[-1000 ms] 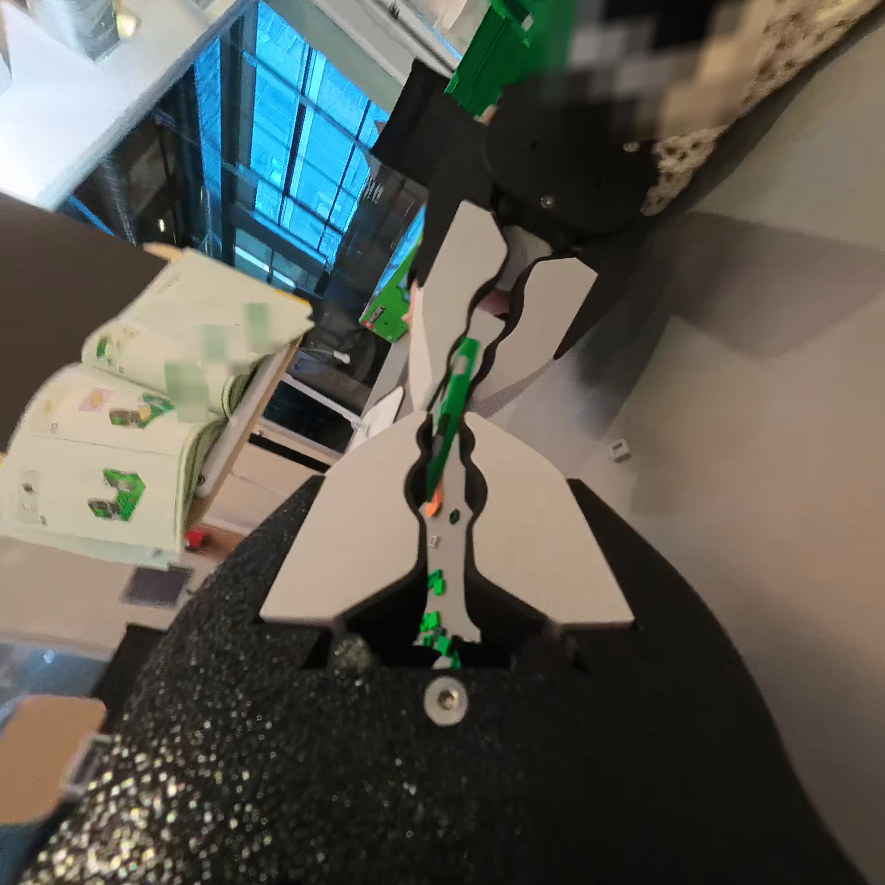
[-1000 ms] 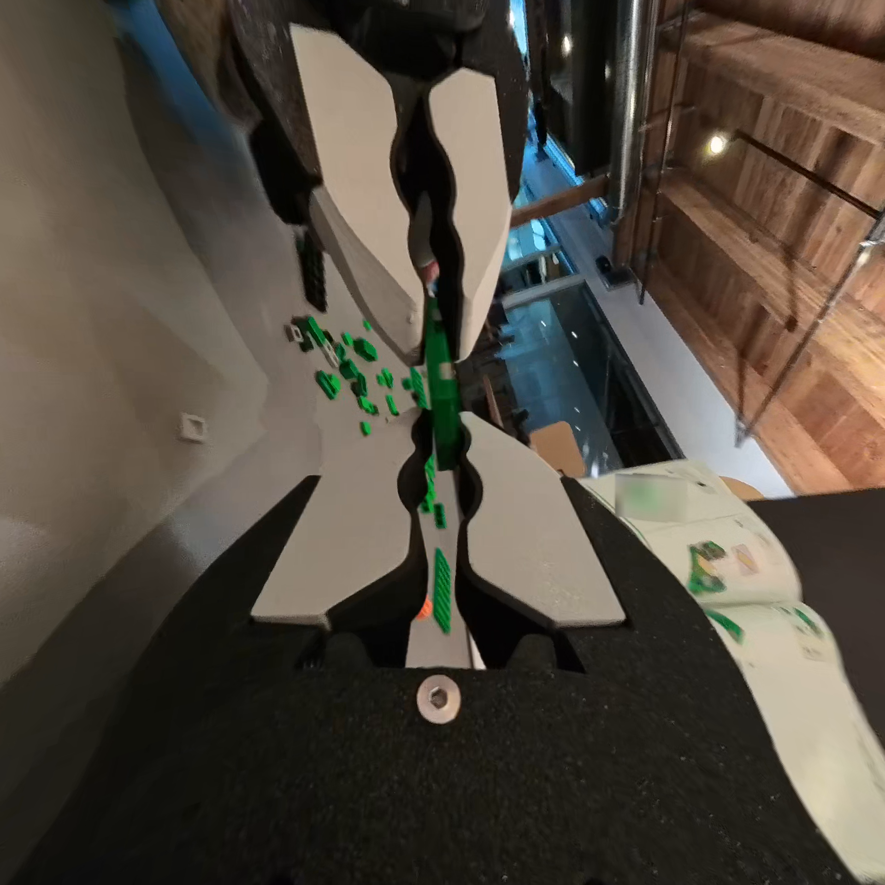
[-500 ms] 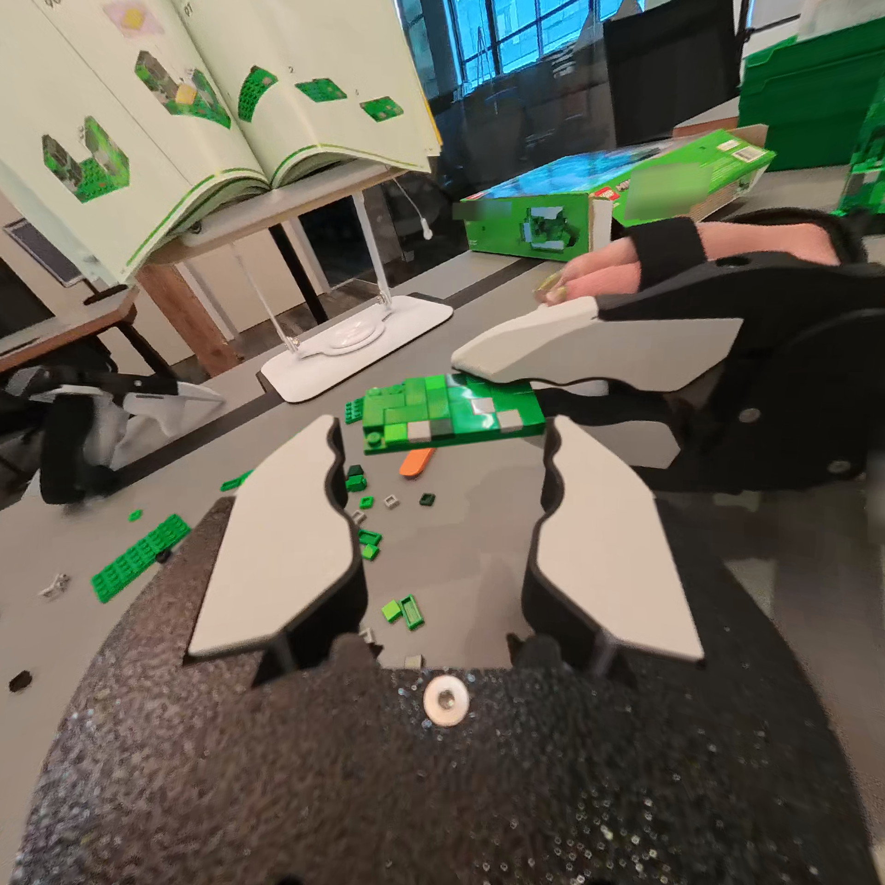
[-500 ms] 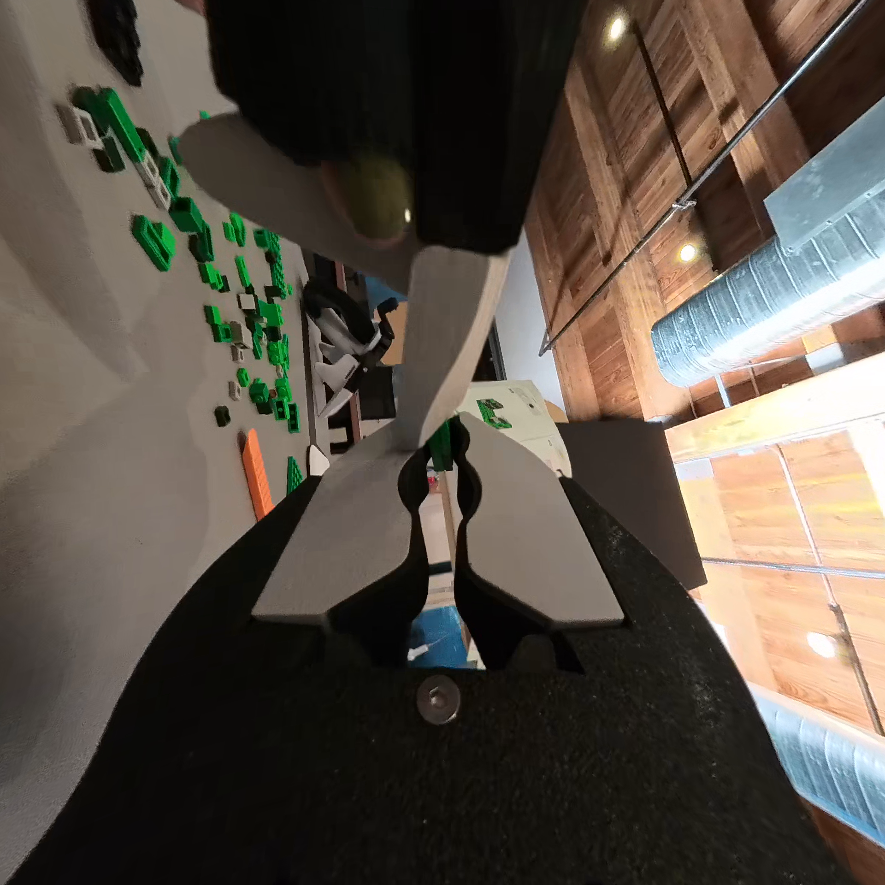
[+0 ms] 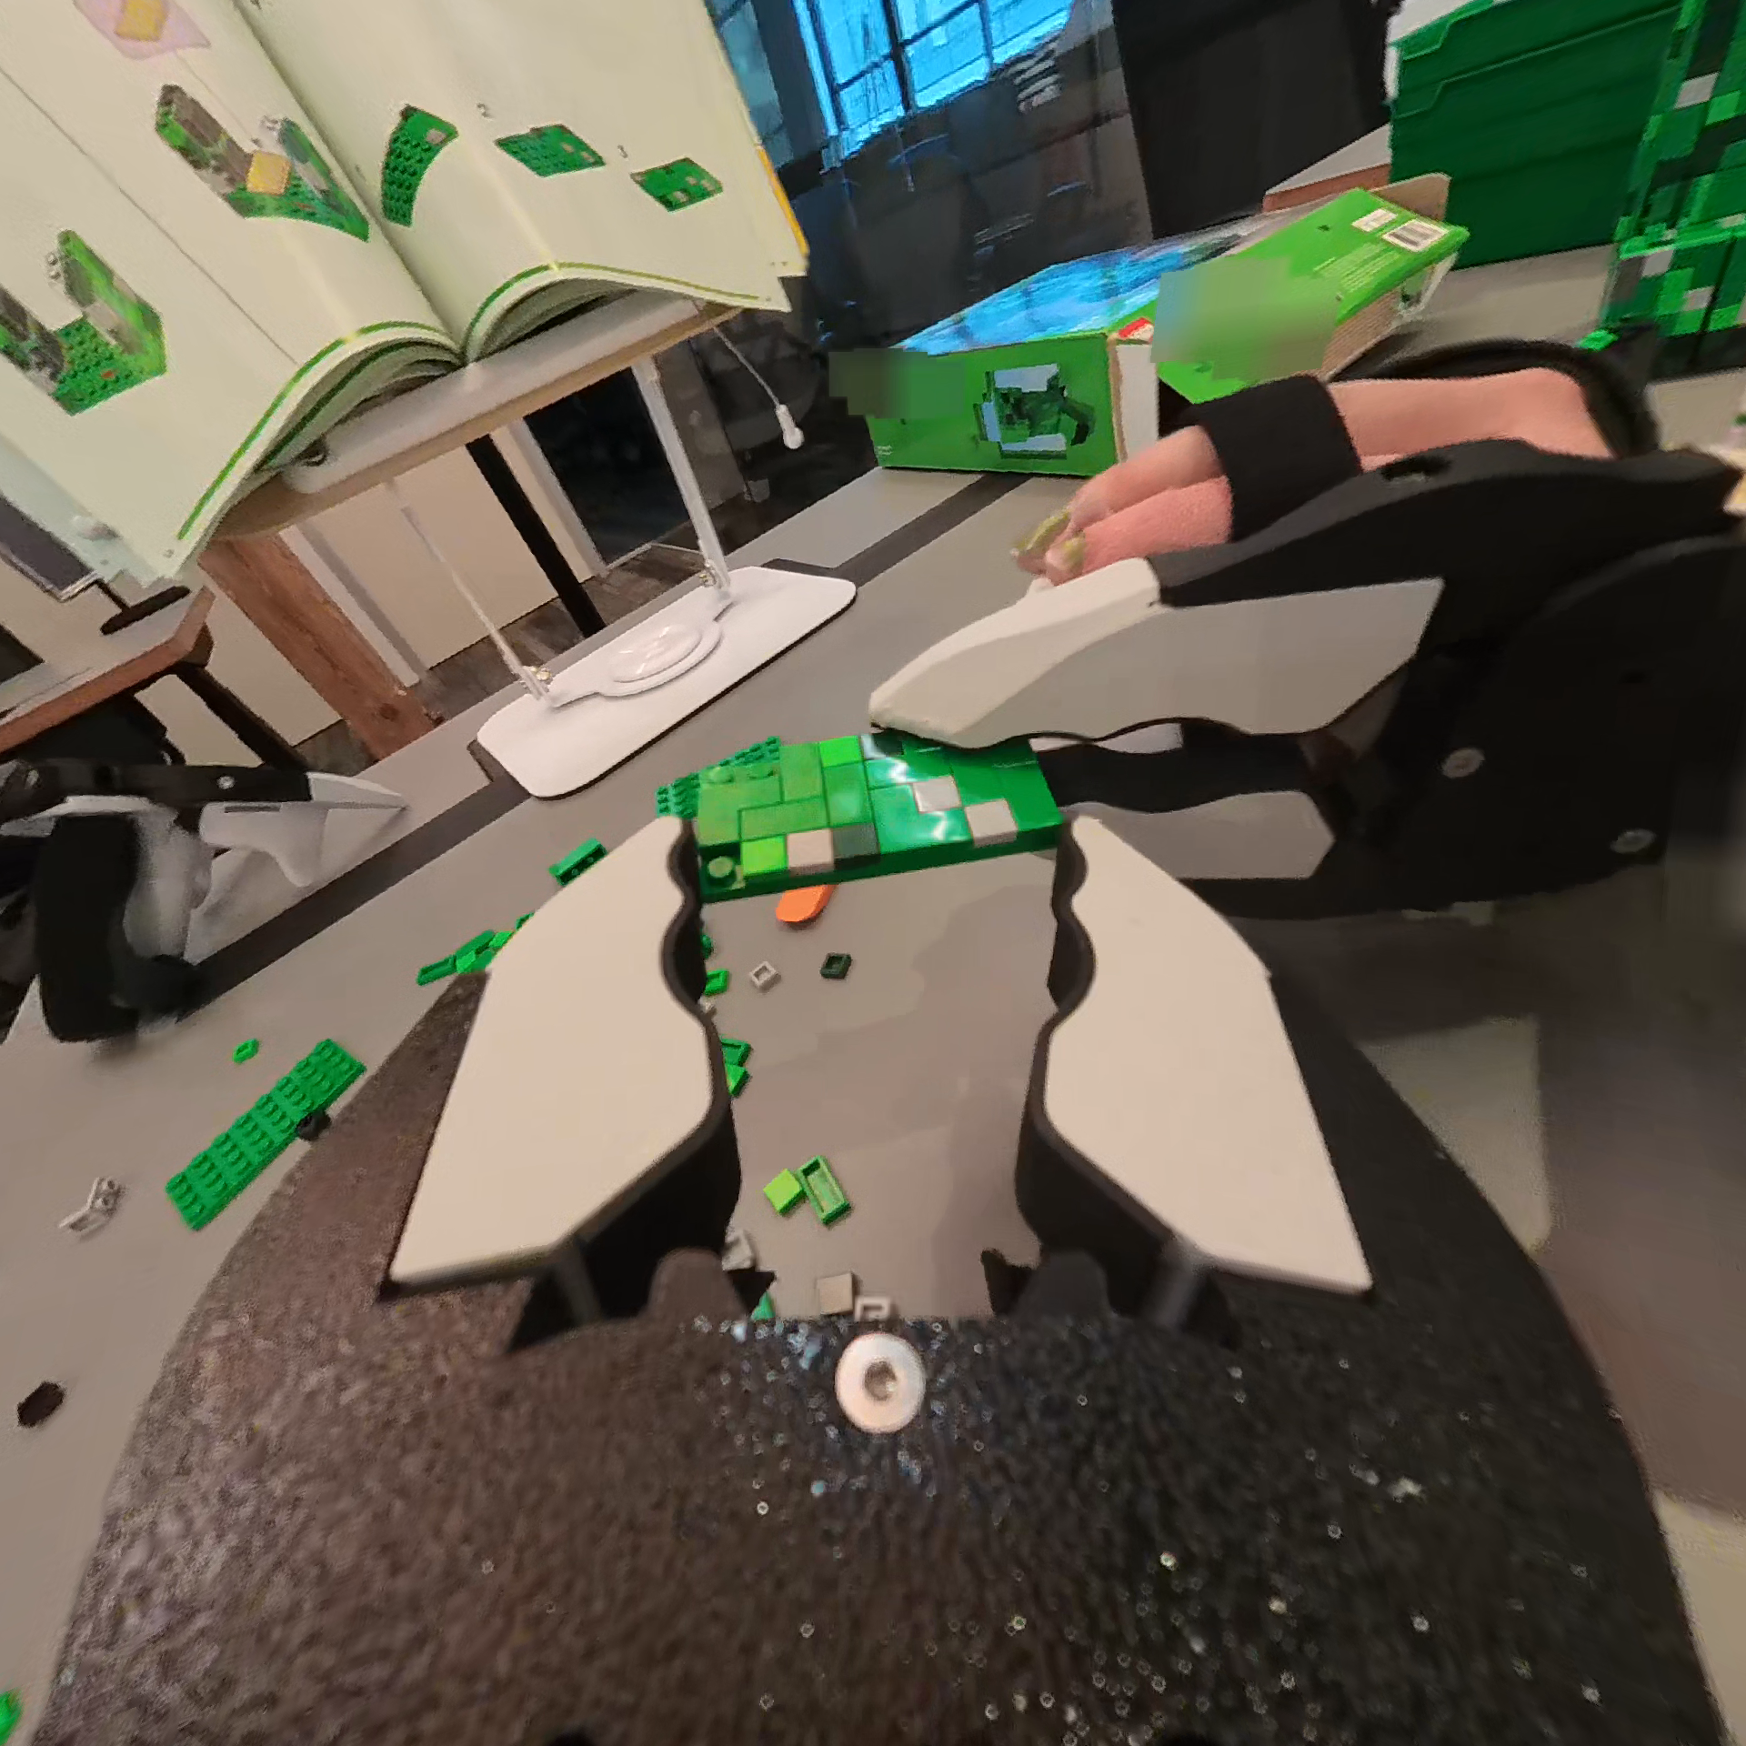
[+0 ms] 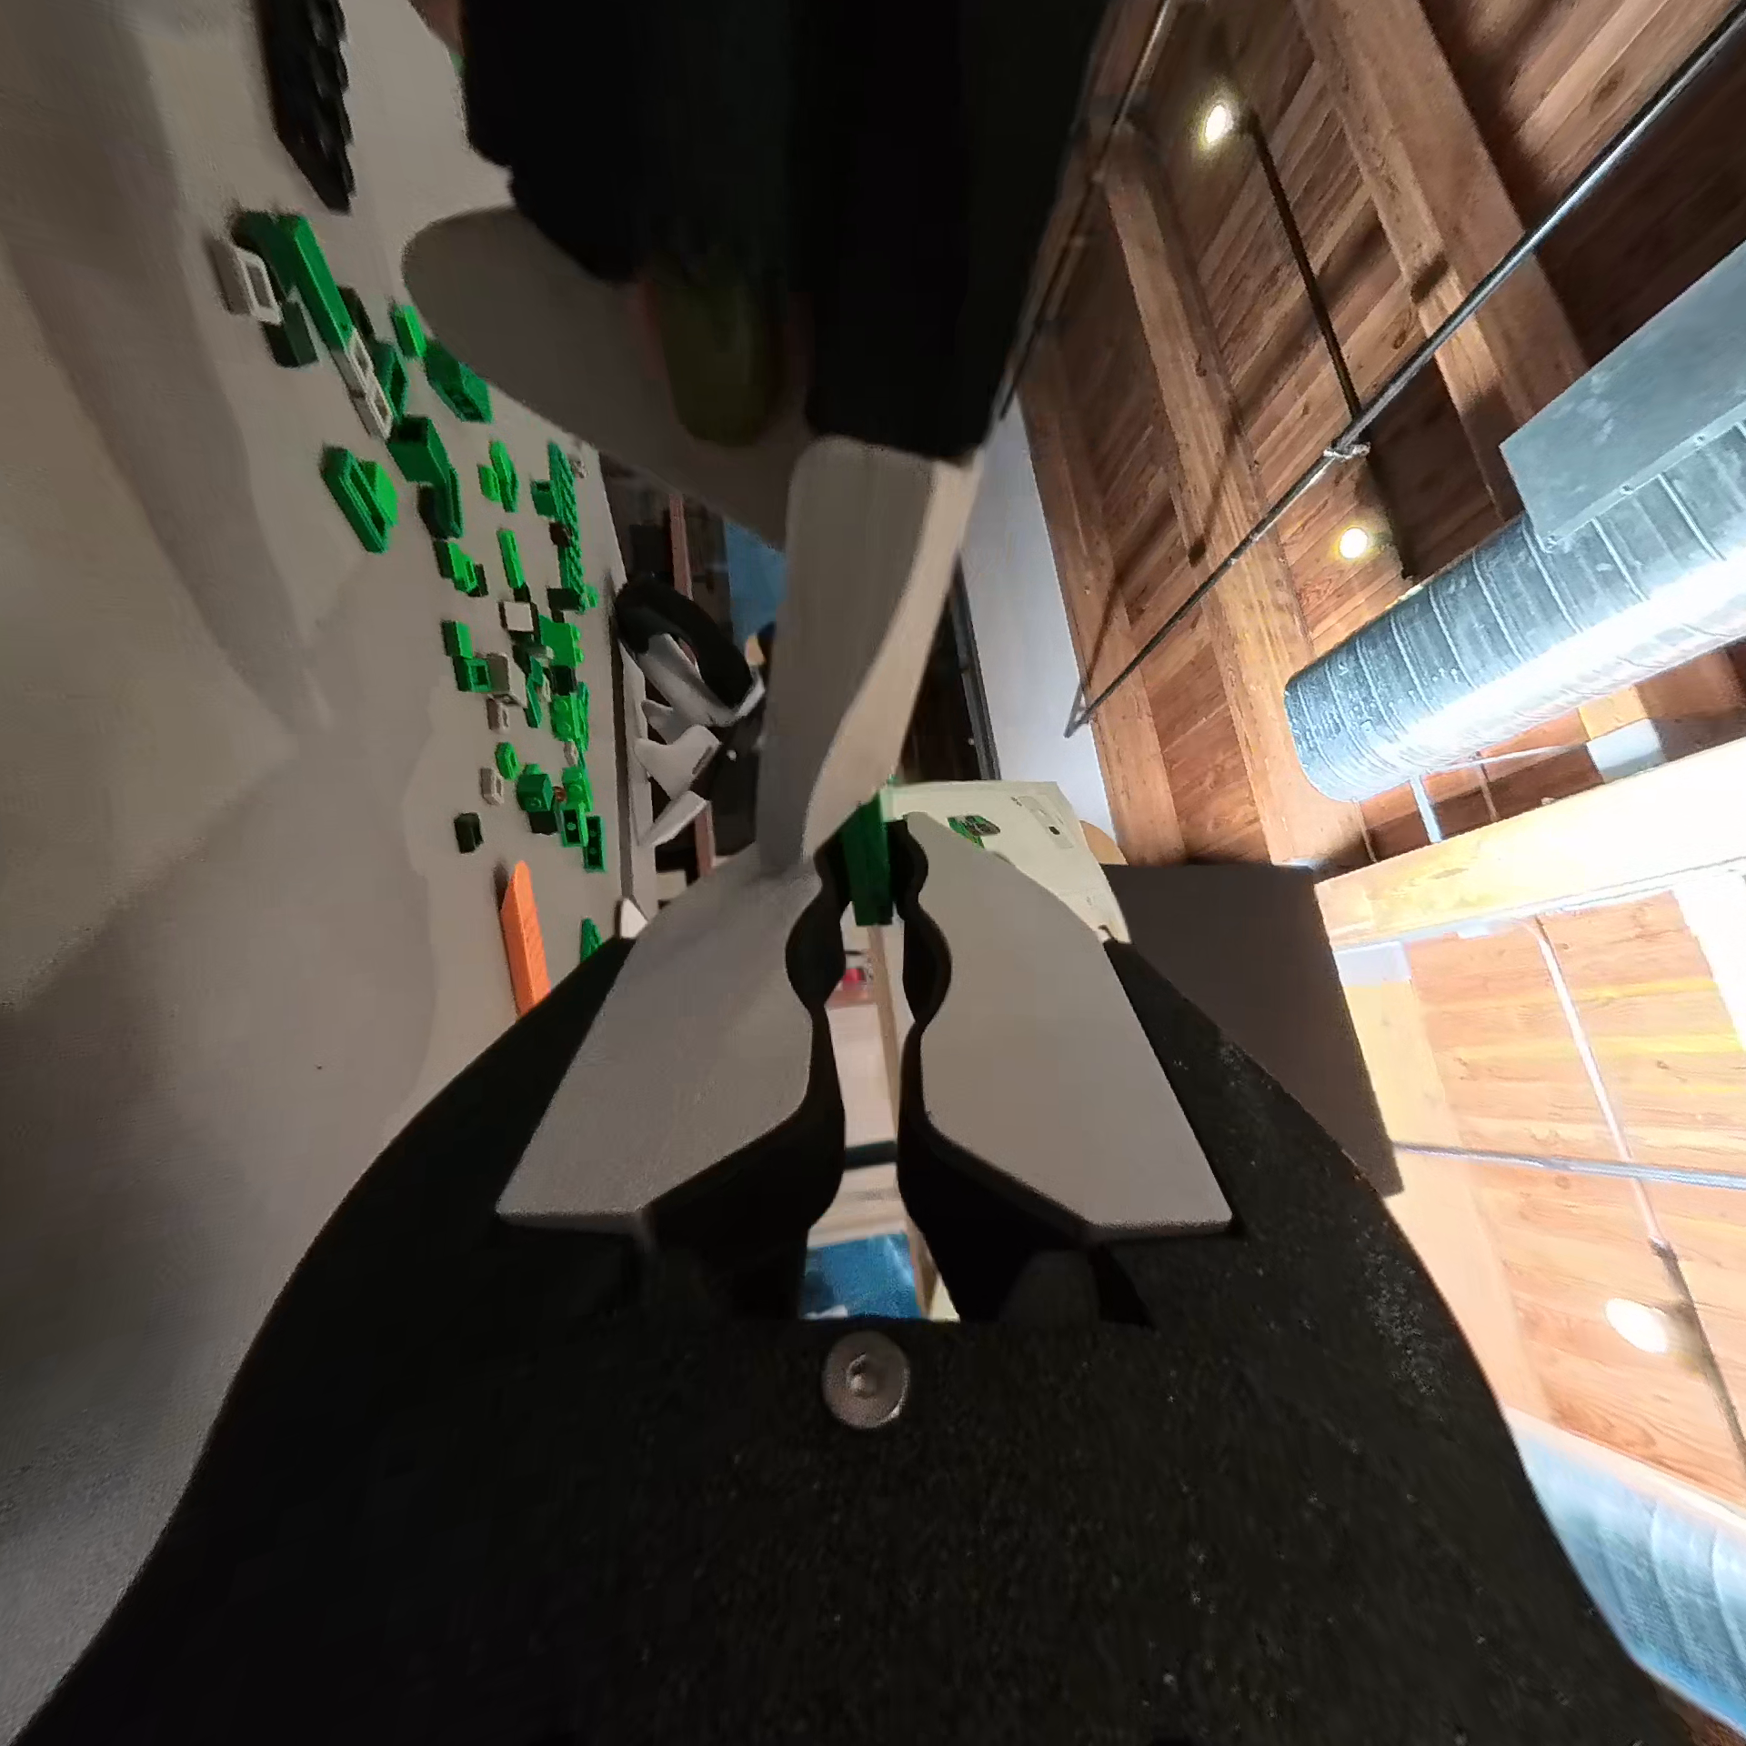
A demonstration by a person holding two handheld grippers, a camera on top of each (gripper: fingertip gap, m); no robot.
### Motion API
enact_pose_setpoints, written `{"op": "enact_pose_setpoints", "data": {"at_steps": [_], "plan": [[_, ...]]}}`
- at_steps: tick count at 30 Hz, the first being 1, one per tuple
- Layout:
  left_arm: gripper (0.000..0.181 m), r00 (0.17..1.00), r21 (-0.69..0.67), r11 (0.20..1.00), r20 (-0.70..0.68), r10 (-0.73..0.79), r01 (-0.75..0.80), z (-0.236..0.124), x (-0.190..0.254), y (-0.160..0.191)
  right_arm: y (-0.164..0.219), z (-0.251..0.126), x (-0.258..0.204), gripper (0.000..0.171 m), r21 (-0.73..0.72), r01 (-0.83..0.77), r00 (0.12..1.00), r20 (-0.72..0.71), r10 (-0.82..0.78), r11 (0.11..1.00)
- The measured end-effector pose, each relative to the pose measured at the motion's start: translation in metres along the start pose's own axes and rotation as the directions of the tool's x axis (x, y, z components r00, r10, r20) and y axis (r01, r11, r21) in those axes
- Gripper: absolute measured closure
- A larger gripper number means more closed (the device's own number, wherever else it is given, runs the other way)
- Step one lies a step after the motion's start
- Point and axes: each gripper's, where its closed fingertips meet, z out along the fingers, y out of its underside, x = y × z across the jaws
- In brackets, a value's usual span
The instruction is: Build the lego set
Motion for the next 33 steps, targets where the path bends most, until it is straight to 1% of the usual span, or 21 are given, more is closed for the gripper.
{"op": "enact_pose_setpoints", "data": {"at_steps": [1, 2, 4, 5, 7, 8, 9, 11, 12, 13, 15, 18, 20, 22, 23, 24, 27, 28, 30, 31, 33], "plan": [[0.11, 0.999, -0.005, 1.0, -0.029, 0.015, -0.015, 0.0, 0.001, 0.001, -0.001, -0.001, -0.002, 0.164, 0.023, -0.025, 1.0, 0.016, 0.025, 0.999], [0.11, 0.997, -0.006, 1.0, -0.067, 0.029, -0.029, -0.001, 0.003, 0.003, -0.003, -0.003, -0.007, 0.159, 0.057, -0.058, 0.997, 0.052, 0.055, 0.997], [0.11, 0.98, -0.002, 0.999, -0.195, 0.033, -0.034, -0.005, 0.012, 0.006, -0.006, -0.008, -0.018, 0.144, 0.125, -0.118, 0.985, 0.139, 0.101, 0.985], [0.11, 0.963, 0.003, 1.0, -0.27, 0.019, -0.019, -0.009, 0.018, 0.007, -0.007, -0.01, -0.021, 0.134, 0.152, -0.147, 0.978, 0.173, 0.12, 0.977], [0.11, 0.903, 0.0, 1.0, -0.429, -0.024, 0.026, -0.018, 0.033, 0.01, -0.012, -0.015, -0.015, 0.127, 0.203, -0.201, 0.971, 0.173, 0.167, 0.958], [0.111, 0.875, -0.007, 0.999, -0.482, -0.048, 0.051, -0.021, 0.037, 0.011, -0.017, -0.017, -0.01, 0.124, 0.23, -0.216, 0.97, 0.162, 0.182, 0.949], [0.111, 0.858, -0.015, 0.997, -0.51, -0.071, 0.073, -0.023, 0.039, 0.012, -0.024, -0.021, -0.006, 0.124, 0.27, -0.217, 0.972, 0.152, 0.181, 0.938], [0.111, 0.818, -0.017, 0.995, -0.567, -0.094, 0.103, -0.028, 0.043, 0.009, -0.038, -0.029, -0.008, 0.128, 0.334, -0.161, 0.982, 0.145, 0.118, 0.929], [0.111, 0.798, -0.005, 0.994, -0.595, -0.094, 0.113, -0.032, 0.046, 0.007, -0.042, -0.031, -0.011, 0.131, 0.348, -0.116, 0.988, 0.134, 0.073, 0.93], [0.111, 0.784, 0.005, 0.993, -0.614, -0.092, 0.12, -0.035, 0.048, 0.005, -0.046, -0.033, -0.014, 0.138, 0.362, -0.076, 0.992, 0.125, 0.032, 0.929], [0.111, 0.773, -0.003, 0.993, -0.628, -0.093, 0.117, -0.036, 0.05, 0.006, -0.05, -0.034, -0.013, 0.162, 0.368, -0.026, 0.996, 0.093, -0.009, 0.929], [0.11, 0.808, -0.019, 0.993, -0.581, -0.102, 0.112, -0.031, 0.047, 0.008, -0.042, -0.029, -0.011, 0.164, 0.321, -0.03, 0.996, 0.091, 0.0, 0.947], [0.108, 0.839, -0.025, 0.991, -0.53, -0.124, 0.13, -0.025, 0.041, 0.008, -0.035, -0.024, -0.008, 0.165, 0.274, 0.004, 0.998, 0.059, -0.021, 0.962], [0.103, 0.842, -0.035, 0.988, -0.519, -0.148, 0.152, -0.023, 0.04, 0.007, -0.034, -0.022, -0.012, 0.165, 0.258, 0.031, 0.997, 0.064, -0.049, 0.966], [0.104, 0.842, -0.046, 0.987, -0.516, -0.154, 0.153, -0.022, 0.04, 0.008, -0.034, -0.022, -0.012, 0.164, 0.255, 0.049, 0.996, 0.056, -0.066, 0.966], [0.108, 0.839, -0.055, 0.987, -0.521, -0.156, 0.15, -0.022, 0.04, 0.009, -0.035, -0.022, -0.012, 0.164, 0.252, 0.056, 0.996, 0.052, -0.071, 0.966], [0.109, 0.844, -0.075, 0.989, -0.516, -0.146, 0.126, -0.022, 0.04, 0.013, -0.036, -0.022, -0.014, 0.165, 0.257, 0.048, 0.996, 0.067, -0.067, 0.965], [0.109, 0.846, -0.075, 0.991, -0.517, -0.131, 0.107, -0.023, 0.04, 0.014, -0.037, -0.022, -0.014, 0.164, 0.264, 0.029, 0.996, 0.077, -0.051, 0.964], [0.11, 0.844, -0.077, 0.994, -0.525, -0.111, 0.083, -0.025, 0.04, 0.016, -0.034, -0.022, -0.017, 0.162, 0.259, -0.06, 0.99, 0.138, 0.025, 0.964], [0.109, 0.833, -0.074, 0.994, -0.543, -0.106, 0.079, -0.029, 0.04, 0.016, -0.026, -0.02, -0.02, 0.156, 0.226, -0.12, 0.98, 0.182, 0.079, 0.967], [0.109, 0.826, -0.068, 0.995, -0.555, -0.098, 0.072, -0.034, 0.035, 0.02, -0.006, -0.015, -0.026, 0.153, 0.132, -0.293, 0.925, 0.289, 0.246, 0.947]]}}
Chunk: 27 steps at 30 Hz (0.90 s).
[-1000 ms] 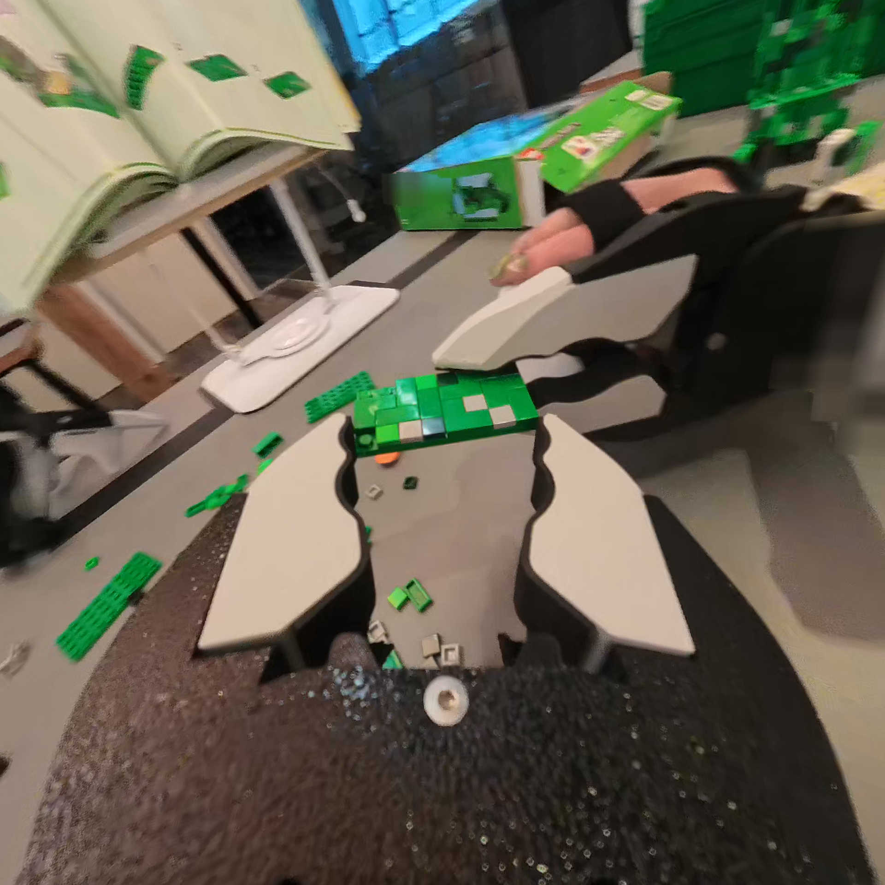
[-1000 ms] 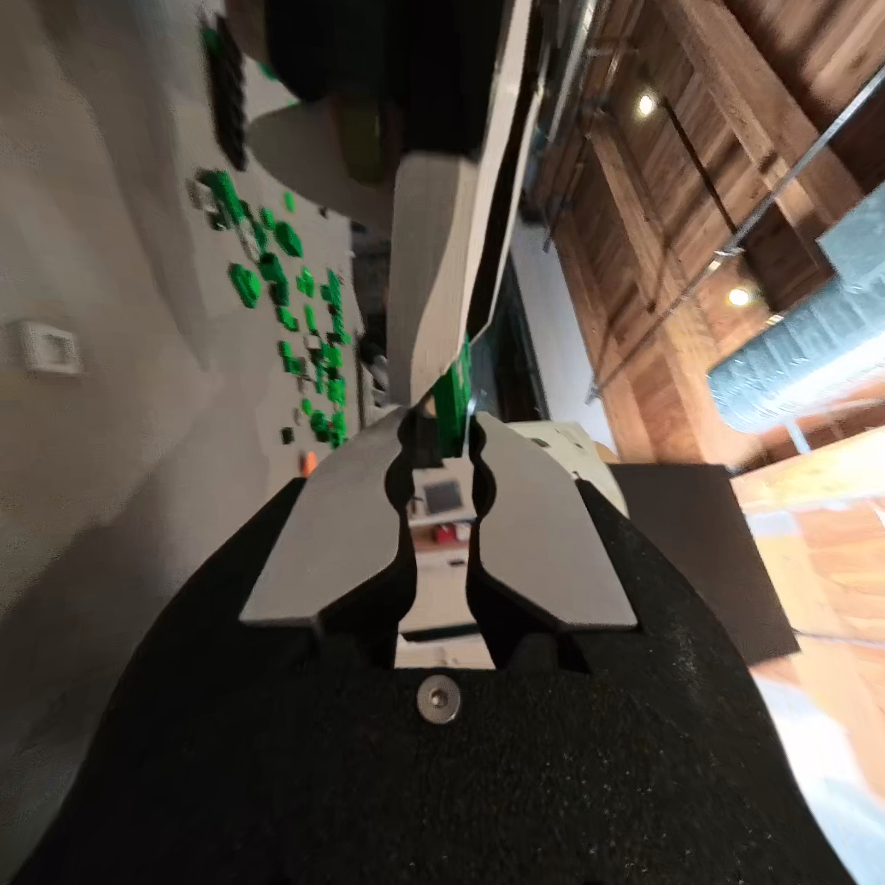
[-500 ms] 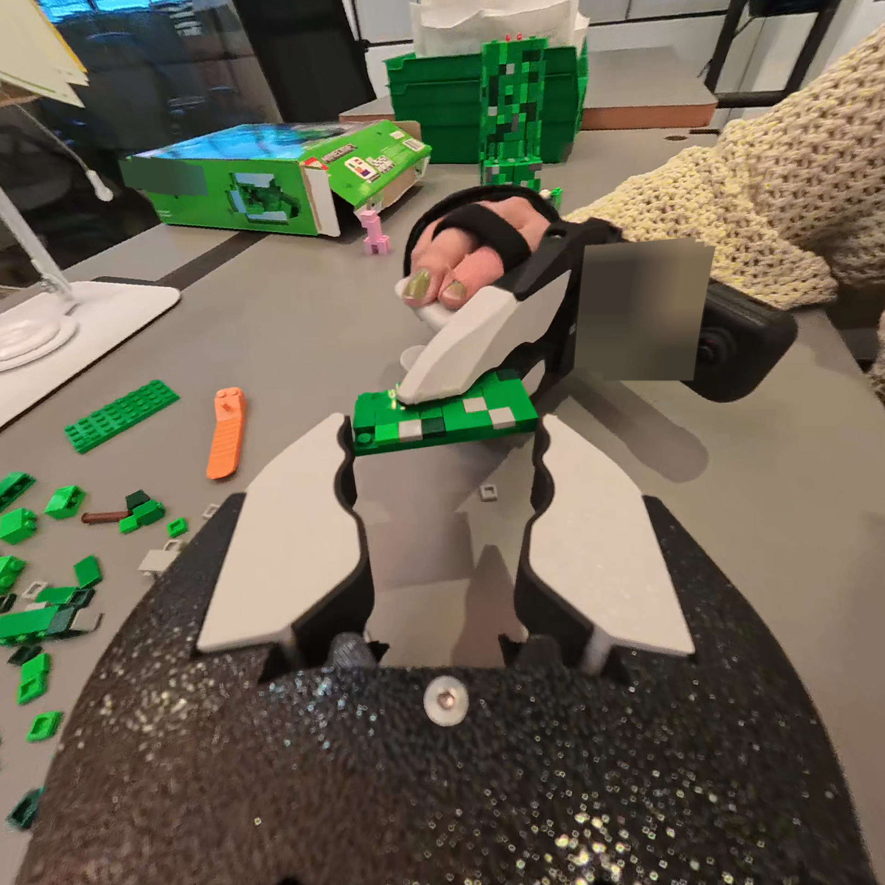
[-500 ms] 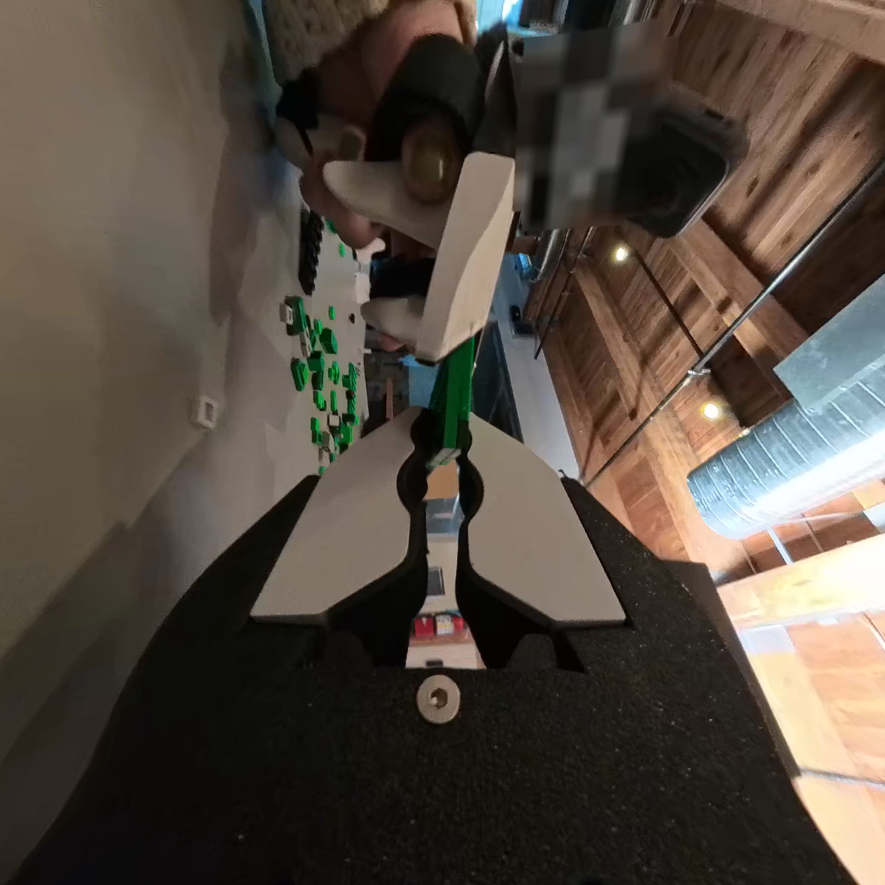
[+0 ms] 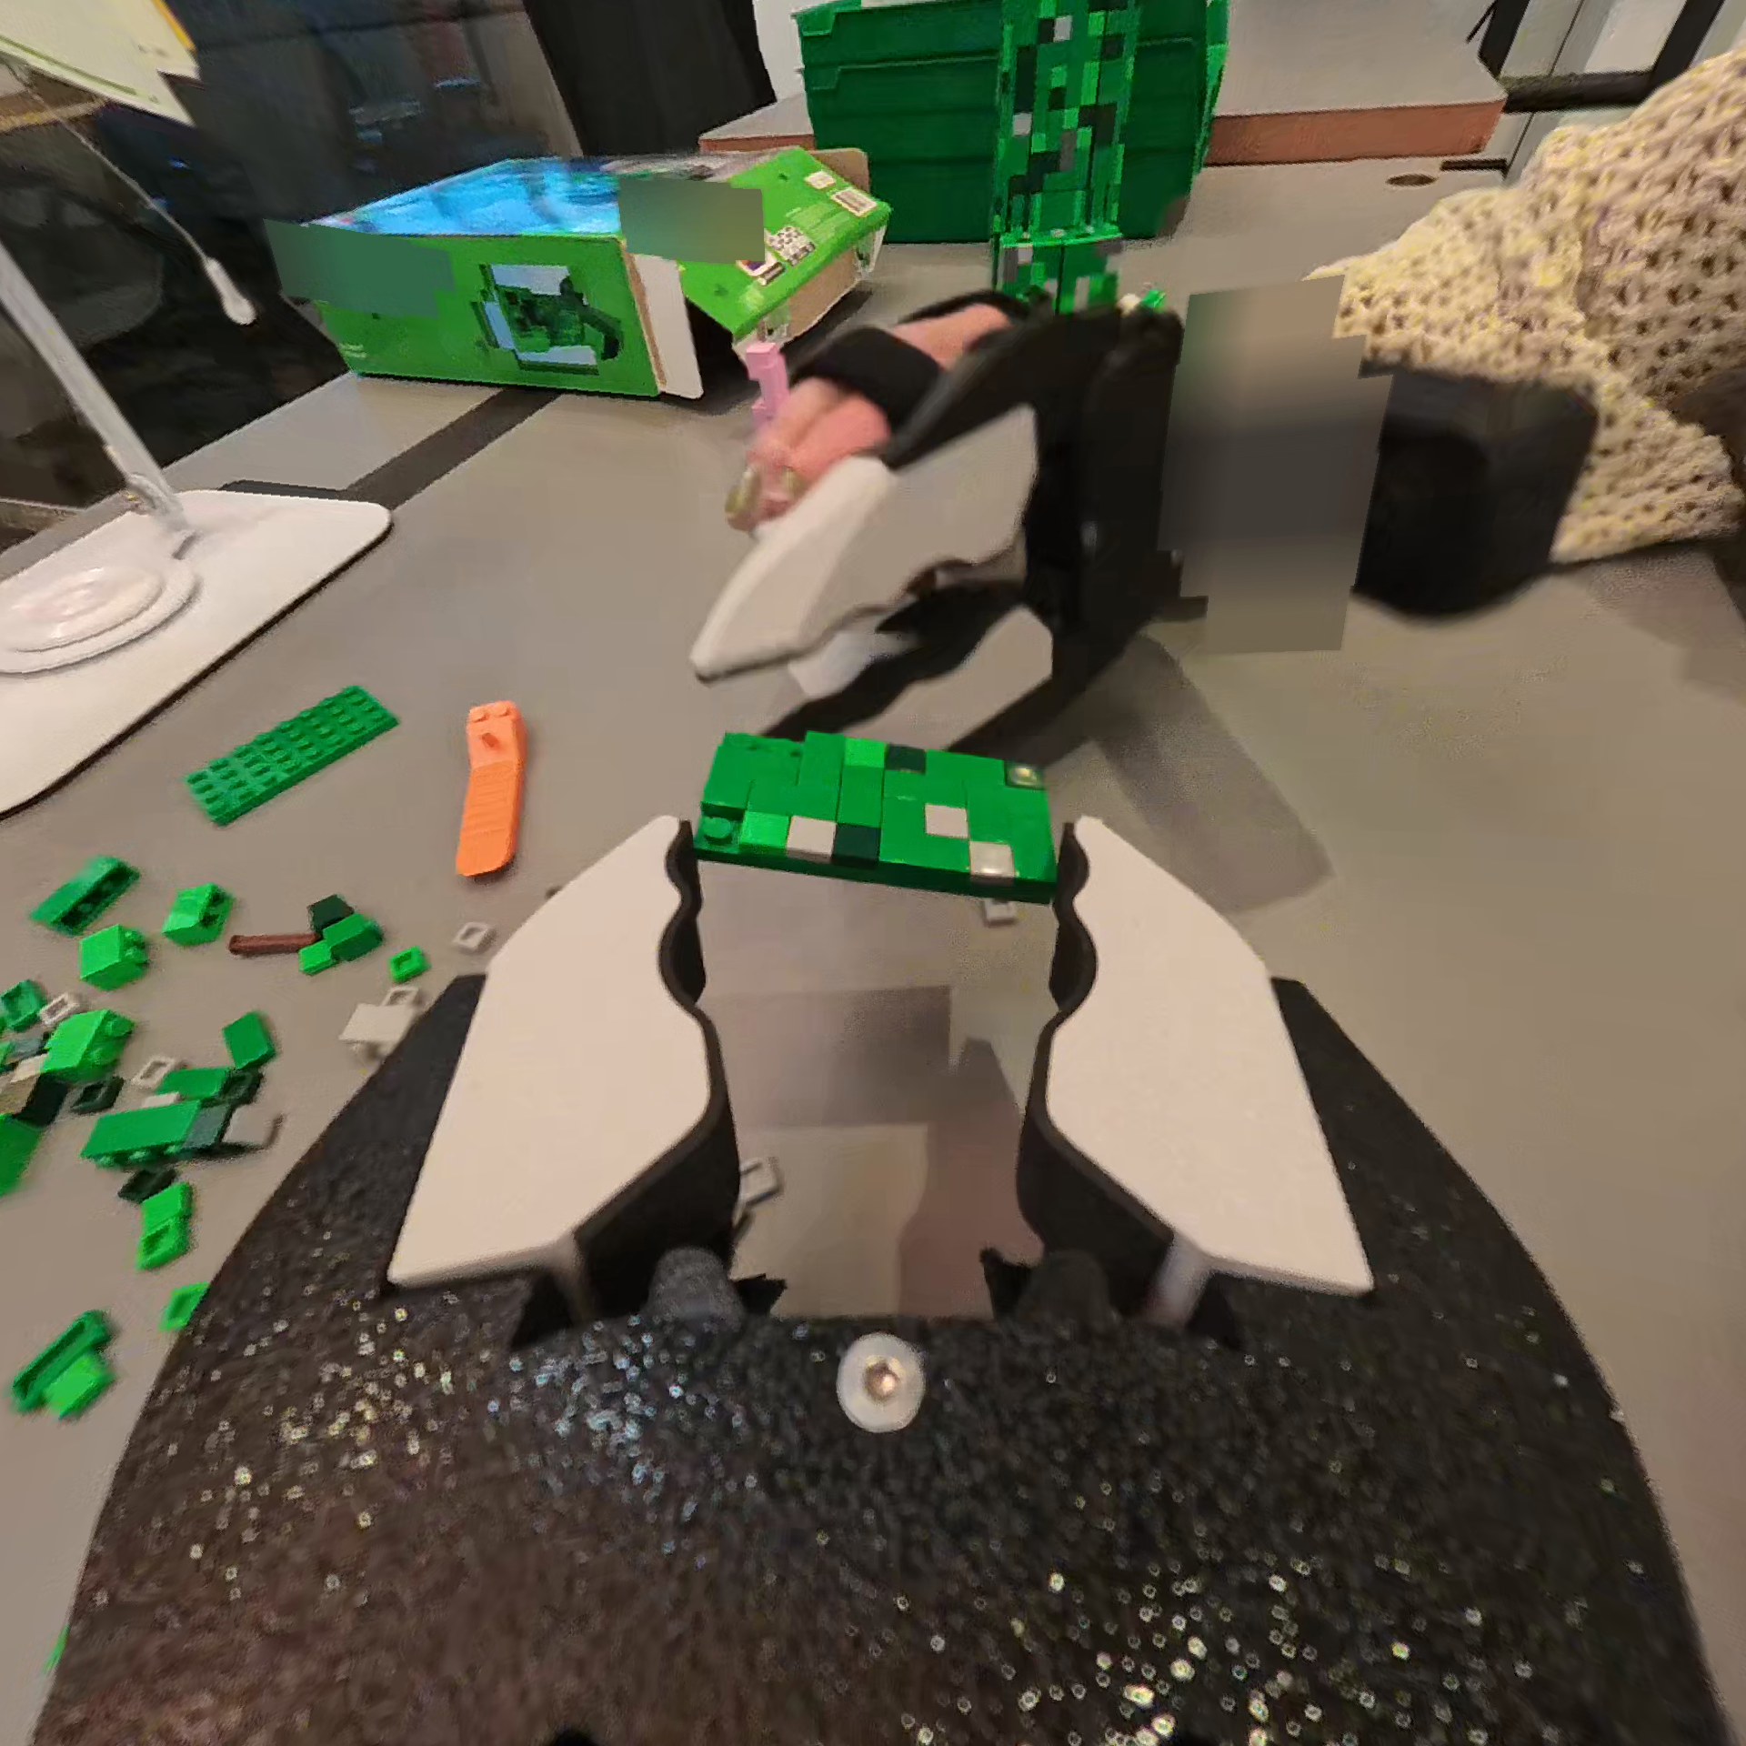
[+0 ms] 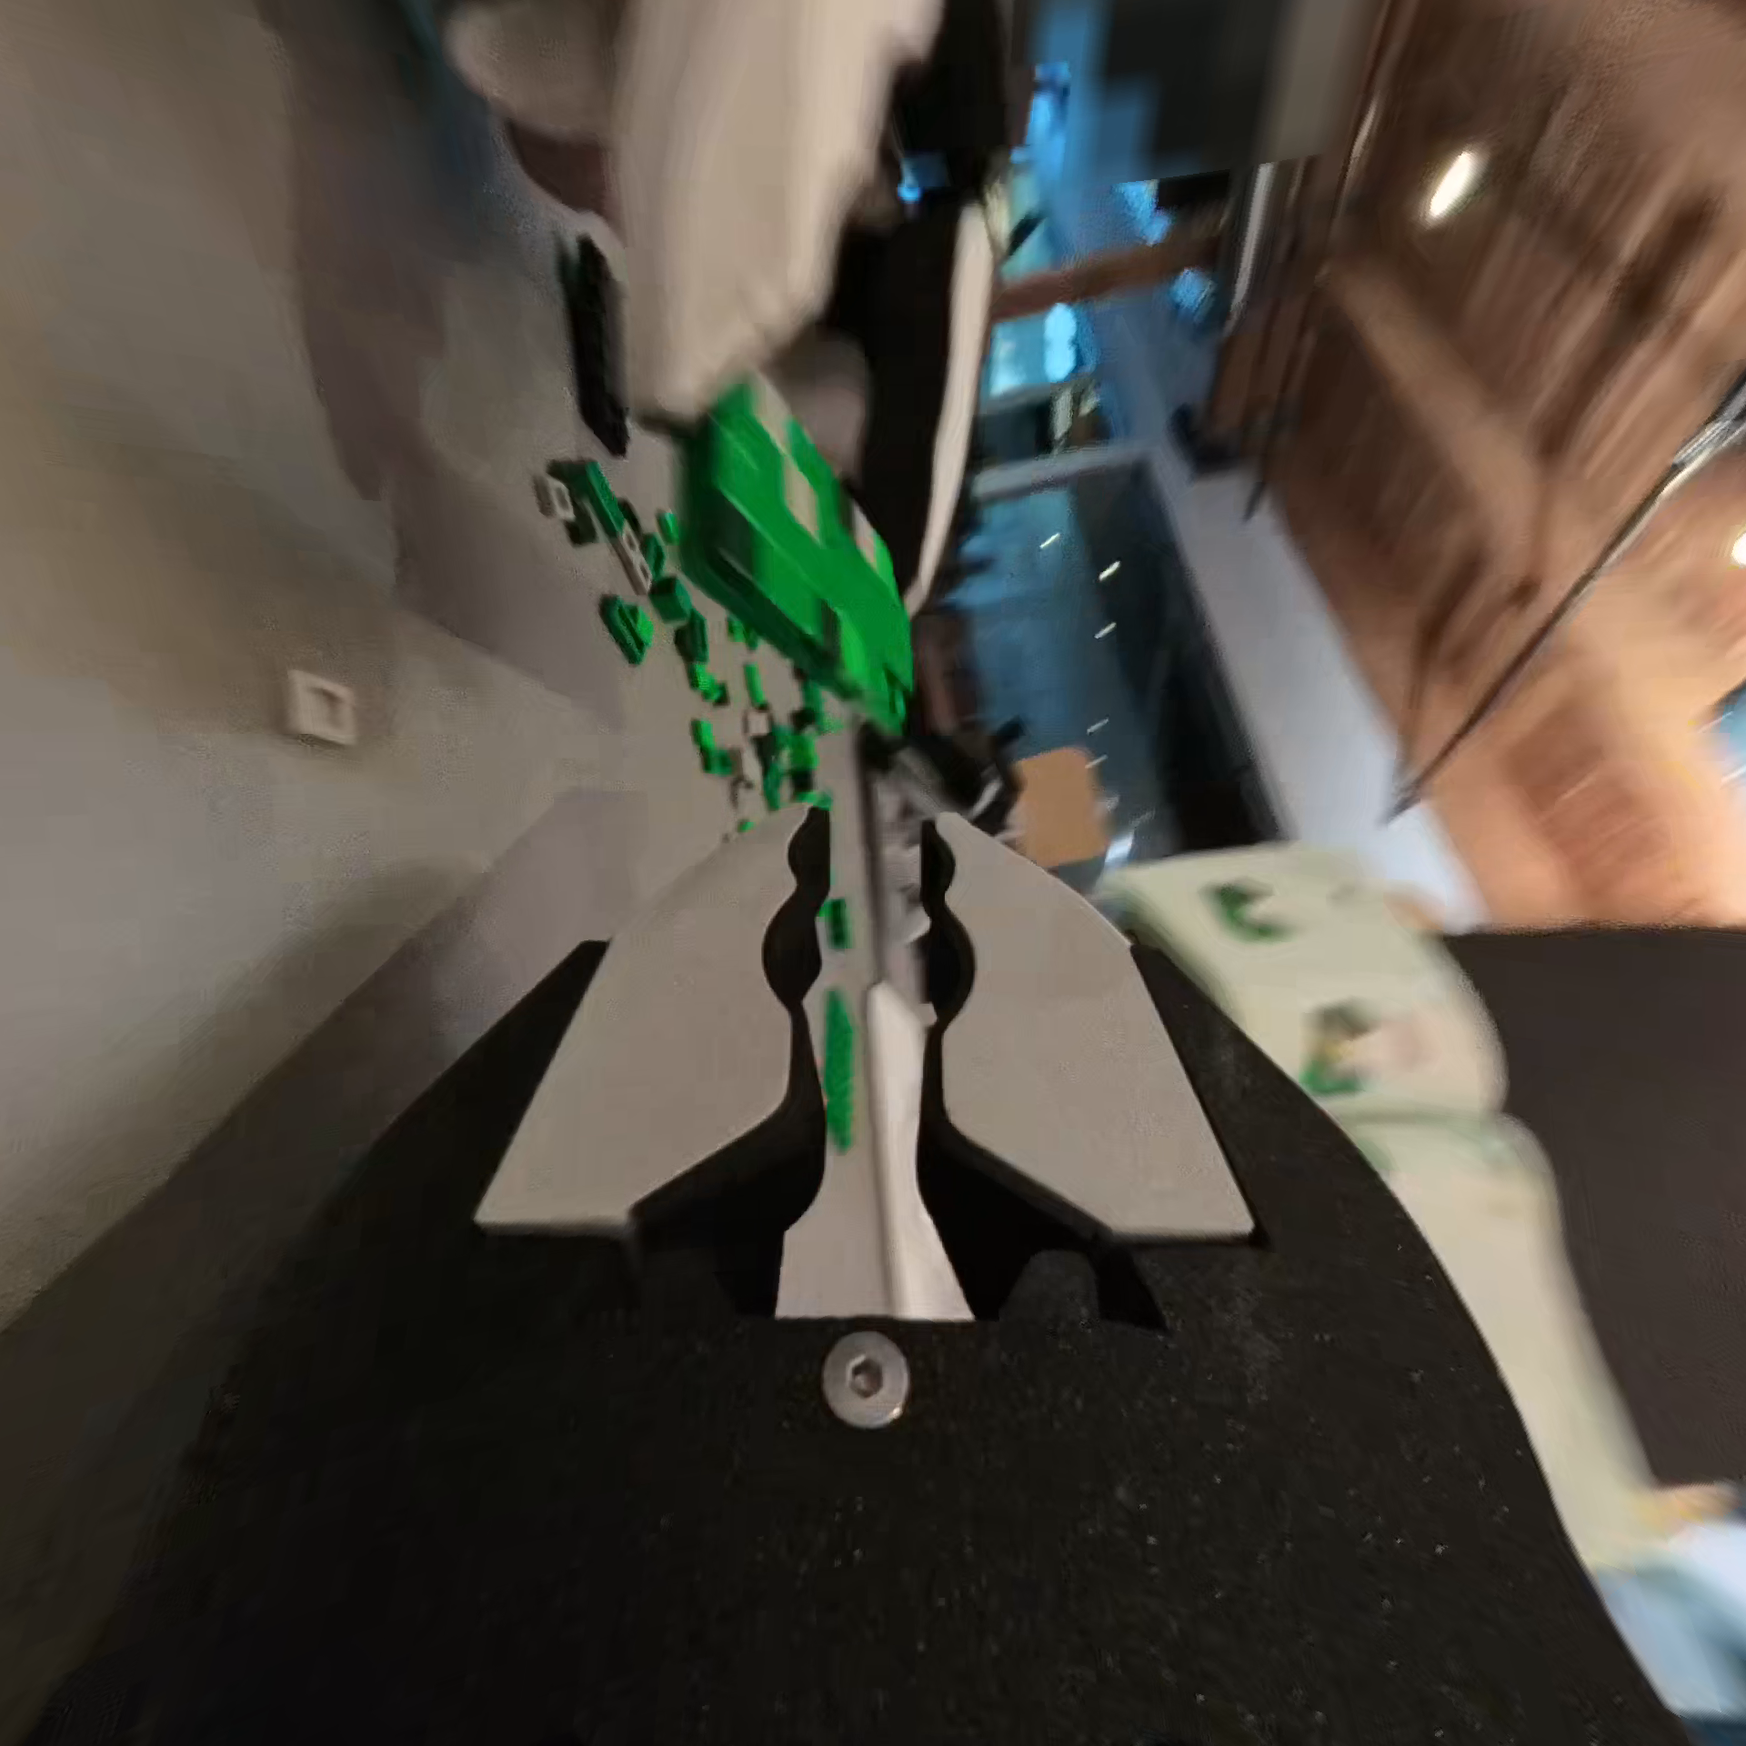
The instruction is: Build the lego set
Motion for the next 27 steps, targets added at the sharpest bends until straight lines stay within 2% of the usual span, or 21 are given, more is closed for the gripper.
{"op": "enact_pose_setpoints", "data": {"at_steps": [2, 3, 5, 6, 8, 10, 11, 12, 13, 16, 18, 22, 27], "plan": [[0.109, 0.999, 0.008, 1.0, 0.038, 0.009, -0.01, -0.006, -0.01, 0.002, 0.022, 0.006, 0.005, 0.154, -0.081, -0.267, 0.958, 0.086, 0.273, 0.96], [0.109, 0.998, 0.026, 1.0, 0.062, 0.005, -0.007, -0.007, -0.015, 0.001, 0.033, 0.012, 0.008, 0.154, -0.154, -0.434, 0.884, 0.117, 0.452, 0.888], [0.109, 0.993, 0.055, 0.998, 0.118, -0.007, 0.0, -0.008, -0.024, -0.003, 0.056, 0.033, 0.008, 0.154, -0.346, -0.684, 0.635, 0.151, 0.758, 0.642], [0.109, 0.99, 0.058, 0.998, 0.143, 0.001, -0.009, -0.007, -0.026, -0.004, 0.067, 0.046, 0.009, 0.153, -0.44, -0.744, 0.499, 0.135, 0.856, 0.504], [0.11, 0.986, 0.054, 0.998, 0.166, 0.029, -0.039, -0.006, -0.026, -0.004, 0.07, 0.075, 0.013, 0.151, -0.545, -0.791, 0.231, 0.156, 0.96, 0.279], [0.11, 0.98, 0.05, 0.997, 0.194, 0.051, -0.062, -0.005, -0.028, -0.005, 0.071, 0.105, 0.016, 0.145, -0.664, -0.747, -0.047, 0.112, 0.993, 0.039], [0.11, 0.976, 0.054, 0.996, 0.212, 0.056, -0.069, -0.006, -0.03, -0.006, 0.071, 0.12, 0.016, 0.144, -0.712, -0.7, -0.149, 0.081, 0.986, -0.048], [0.11, 0.973, 0.063, 0.995, 0.223, 0.058, -0.073, -0.007, -0.03, -0.007, 0.075, 0.133, 0.014, 0.145, -0.76, -0.643, -0.194, 0.044, 0.98, -0.093], [0.11, 0.972, 0.076, 0.994, 0.23, 0.057, -0.077, -0.008, -0.031, -0.008, 0.081, 0.144, 0.01, 0.145, -0.801, -0.59, -0.189, 0.008, 0.982, -0.107], [0.109, 0.97, 0.106, 0.992, 0.241, 0.036, -0.063, -0.012, -0.033, -0.011, 0.103, 0.167, -0.004, 0.152, -0.897, -0.426, -0.072, -0.099, 0.992, -0.121], [0.109, 0.971, 0.111, 0.992, 0.238, 0.029, -0.057, -0.013, -0.034, -0.011, 0.109, 0.179, -0.009, 0.156, -0.919, -0.371, -0.029, -0.133, 0.991, -0.134], [0.109, 0.971, 0.098, 0.993, 0.237, 0.04, -0.065, -0.012, -0.033, -0.01, 0.116, 0.184, -0.02, 0.155, -0.959, -0.253, 0.065, -0.148, 0.987, -0.127], [0.109, 0.971, 0.075, 0.994, 0.233, 0.055, -0.075, -0.009, -0.032, -0.008, 0.119, 0.187, -0.026, 0.156, -0.97, -0.216, 0.121, -0.142, 0.982, -0.113]]}}
